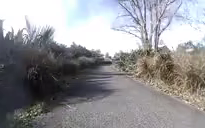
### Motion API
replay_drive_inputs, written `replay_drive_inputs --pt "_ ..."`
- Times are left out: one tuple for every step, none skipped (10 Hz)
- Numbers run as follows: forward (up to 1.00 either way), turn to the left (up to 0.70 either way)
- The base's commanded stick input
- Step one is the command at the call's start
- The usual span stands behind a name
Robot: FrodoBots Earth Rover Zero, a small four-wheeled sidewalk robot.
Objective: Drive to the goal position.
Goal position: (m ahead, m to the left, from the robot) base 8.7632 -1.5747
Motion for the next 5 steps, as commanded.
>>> replay_drive_inputs --pt "0.45 -0.01" --pt "0.45 -0.09" --pt "0.45 -0.18" --pt "0.45 -0.27" --pt "0.45 -0.27"
